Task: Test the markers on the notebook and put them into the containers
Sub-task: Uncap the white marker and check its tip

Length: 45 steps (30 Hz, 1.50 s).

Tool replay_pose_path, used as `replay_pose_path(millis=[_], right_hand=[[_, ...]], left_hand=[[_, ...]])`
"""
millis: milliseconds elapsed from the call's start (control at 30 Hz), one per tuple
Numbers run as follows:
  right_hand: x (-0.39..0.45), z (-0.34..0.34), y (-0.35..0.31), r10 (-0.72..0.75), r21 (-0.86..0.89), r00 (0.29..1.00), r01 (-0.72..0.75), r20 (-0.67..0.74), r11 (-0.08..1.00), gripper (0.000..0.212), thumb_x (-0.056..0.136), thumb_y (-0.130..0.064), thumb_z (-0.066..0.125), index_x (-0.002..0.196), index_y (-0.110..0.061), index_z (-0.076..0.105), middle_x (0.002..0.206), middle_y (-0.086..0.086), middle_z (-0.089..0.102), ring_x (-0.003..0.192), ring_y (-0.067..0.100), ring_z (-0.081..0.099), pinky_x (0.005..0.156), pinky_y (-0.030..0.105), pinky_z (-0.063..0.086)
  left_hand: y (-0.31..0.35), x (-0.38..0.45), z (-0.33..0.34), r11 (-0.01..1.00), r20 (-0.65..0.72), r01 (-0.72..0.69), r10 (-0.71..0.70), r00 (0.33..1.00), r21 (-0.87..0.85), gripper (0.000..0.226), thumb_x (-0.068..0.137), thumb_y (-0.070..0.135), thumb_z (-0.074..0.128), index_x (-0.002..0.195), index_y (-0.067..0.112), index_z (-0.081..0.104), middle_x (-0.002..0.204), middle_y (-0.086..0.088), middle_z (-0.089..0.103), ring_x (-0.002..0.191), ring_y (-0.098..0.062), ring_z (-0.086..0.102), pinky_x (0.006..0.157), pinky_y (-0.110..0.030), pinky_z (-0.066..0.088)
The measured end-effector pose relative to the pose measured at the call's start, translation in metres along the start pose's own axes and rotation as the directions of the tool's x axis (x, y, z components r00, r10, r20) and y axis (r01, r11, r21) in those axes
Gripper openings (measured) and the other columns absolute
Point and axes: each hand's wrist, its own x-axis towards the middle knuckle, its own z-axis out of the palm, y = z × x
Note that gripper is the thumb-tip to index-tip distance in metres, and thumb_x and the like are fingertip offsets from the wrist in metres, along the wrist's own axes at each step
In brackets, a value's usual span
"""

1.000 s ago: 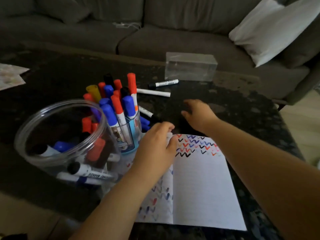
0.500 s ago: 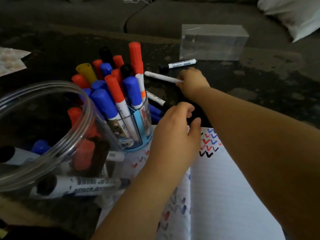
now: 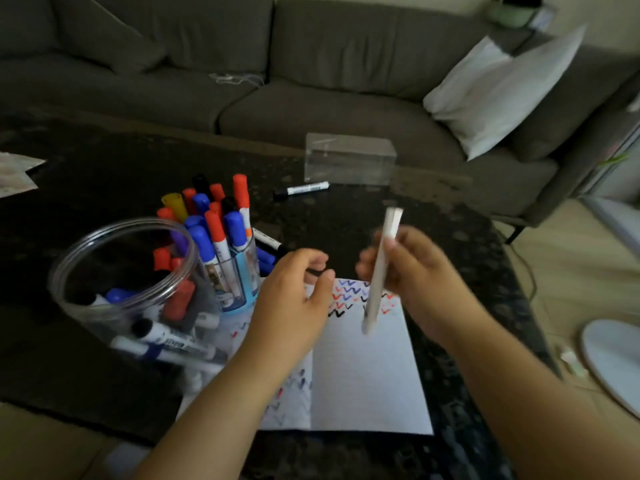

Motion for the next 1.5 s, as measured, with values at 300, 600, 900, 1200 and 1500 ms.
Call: replay_pose_path(millis=[300,600,900,1200,1500], right_hand=[[-0.122,0.027,-0.005,0.274,0.472,0.891,-0.428,0.361,0.771,0.033,0.095,-0.03,0.039,0.085,-0.006,0.058,0.056,0.002,0.041,0.042,0.004,0.031,0.033,0.013,0.027],[-0.167,0.046,-0.002,0.143,0.549,0.89,-0.386,0.433,0.741,0.026,0.093,-0.027,0.05,0.086,-0.003,0.058,0.058,-0.002,0.042,0.044,0.002,0.031,0.037,0.011,0.03],[-0.162,0.049,0.008,-0.111,-0.736,0.993,0.109,0.046,0.668,0.033,0.101,-0.029,0.04,0.132,-0.021,0.049,0.11,0.003,0.064,0.086,0.011,0.057,0.073,0.02,0.042],[-0.144,0.041,0.009,0.023,-0.551,0.999,-0.035,-0.028,0.834,0.028,0.101,-0.033,0.038,0.102,-0.018,0.061,0.081,0.001,0.062,0.07,0.014,0.06,0.058,0.019,0.042],[-0.145,0.045,0.002,0.18,-0.043,0.97,-0.175,0.161,0.984,0.027,0.101,-0.028,0.039,0.079,-0.023,0.053,0.045,-0.012,0.041,0.041,0.0,0.033,0.041,0.012,0.026]], left_hand=[[0.042,-0.063,-0.021,0.586,0.577,0.569,-0.201,0.792,-0.577,0.029,0.095,0.031,0.046,0.092,0.017,0.072,0.091,-0.002,0.071,0.072,-0.011,0.067,0.086,-0.041,0.049],[0.062,-0.106,-0.045,0.331,0.588,0.602,-0.153,0.794,-0.727,0.02,0.085,0.022,0.049,0.083,0.004,0.056,0.089,-0.017,0.071,0.069,-0.014,0.07,0.051,-0.027,0.056],[0.057,-0.106,-0.015,0.455,0.362,0.581,-0.482,0.798,-0.675,0.023,0.094,0.017,0.052,0.079,0.009,0.067,0.085,-0.006,0.074,0.099,-0.023,0.065,0.096,-0.038,0.047],[0.044,-0.091,-0.008,0.406,0.51,0.652,-0.411,0.756,-0.64,0.026,0.097,0.024,0.045,0.094,0.01,0.068,0.098,-0.004,0.073,0.106,-0.02,0.063,0.102,-0.042,0.042],[0.045,-0.086,-0.011,0.401,0.503,0.614,-0.354,0.789,-0.68,0.026,0.097,0.023,0.042,0.093,0.004,0.061,0.096,-0.012,0.073,0.091,-0.018,0.07,0.083,-0.032,0.052]])
